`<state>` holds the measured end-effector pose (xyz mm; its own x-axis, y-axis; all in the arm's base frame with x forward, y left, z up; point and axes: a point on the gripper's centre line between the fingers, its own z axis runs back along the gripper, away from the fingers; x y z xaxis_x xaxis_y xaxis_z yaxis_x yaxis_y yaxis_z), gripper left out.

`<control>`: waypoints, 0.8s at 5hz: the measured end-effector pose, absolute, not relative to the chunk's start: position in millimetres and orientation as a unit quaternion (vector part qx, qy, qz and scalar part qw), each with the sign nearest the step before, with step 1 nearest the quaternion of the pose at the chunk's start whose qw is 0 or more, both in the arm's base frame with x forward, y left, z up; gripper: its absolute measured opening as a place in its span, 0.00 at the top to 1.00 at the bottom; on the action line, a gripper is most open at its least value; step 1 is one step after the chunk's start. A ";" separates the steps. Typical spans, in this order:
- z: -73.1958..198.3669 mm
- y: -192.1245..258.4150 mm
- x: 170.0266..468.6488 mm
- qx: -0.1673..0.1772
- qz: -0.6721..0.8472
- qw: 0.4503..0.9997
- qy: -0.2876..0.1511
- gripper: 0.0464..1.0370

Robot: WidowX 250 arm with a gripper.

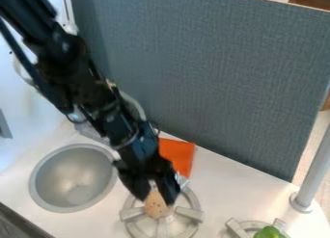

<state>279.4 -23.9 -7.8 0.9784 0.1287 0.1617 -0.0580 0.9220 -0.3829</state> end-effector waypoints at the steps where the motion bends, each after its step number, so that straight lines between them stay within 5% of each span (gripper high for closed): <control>1: 2.5 1.4 299.4 -0.120 0.079 0.980 -0.138 0.04; 2: 14.5 26.9 325.8 -0.050 0.107 0.977 -0.177 0.04; 4: -13.3 47.0 361.5 0.000 0.081 0.992 -0.097 0.04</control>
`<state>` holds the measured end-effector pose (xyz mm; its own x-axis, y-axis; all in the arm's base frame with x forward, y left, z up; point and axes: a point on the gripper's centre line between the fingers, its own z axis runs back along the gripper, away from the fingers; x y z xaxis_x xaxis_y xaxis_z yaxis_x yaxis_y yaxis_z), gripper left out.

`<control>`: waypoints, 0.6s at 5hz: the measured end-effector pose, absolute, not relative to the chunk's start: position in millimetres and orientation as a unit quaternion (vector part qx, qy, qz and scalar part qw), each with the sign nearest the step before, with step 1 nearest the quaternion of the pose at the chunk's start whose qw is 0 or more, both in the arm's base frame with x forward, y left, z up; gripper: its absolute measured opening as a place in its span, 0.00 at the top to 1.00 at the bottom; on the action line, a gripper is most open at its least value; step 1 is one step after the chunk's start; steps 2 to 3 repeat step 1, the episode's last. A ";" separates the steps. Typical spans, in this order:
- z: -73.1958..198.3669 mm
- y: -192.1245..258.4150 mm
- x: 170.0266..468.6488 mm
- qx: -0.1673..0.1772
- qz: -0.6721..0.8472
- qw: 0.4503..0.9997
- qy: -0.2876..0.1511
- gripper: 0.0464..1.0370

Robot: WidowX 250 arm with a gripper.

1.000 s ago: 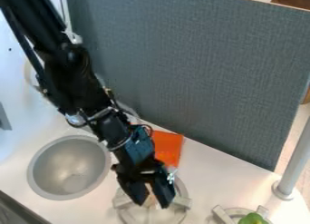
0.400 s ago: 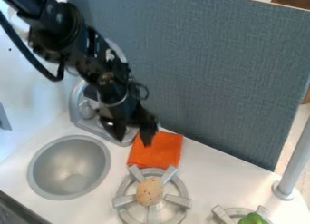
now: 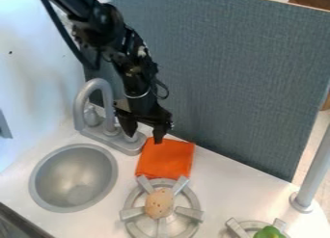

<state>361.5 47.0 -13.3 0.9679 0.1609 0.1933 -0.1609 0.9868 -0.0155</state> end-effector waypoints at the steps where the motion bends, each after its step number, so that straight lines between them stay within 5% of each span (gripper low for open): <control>1: -26.8 40.2 366.0 0.016 0.056 0.995 -0.084 0.04; 3: -26.8 40.2 366.0 0.016 0.056 0.995 -0.084 0.04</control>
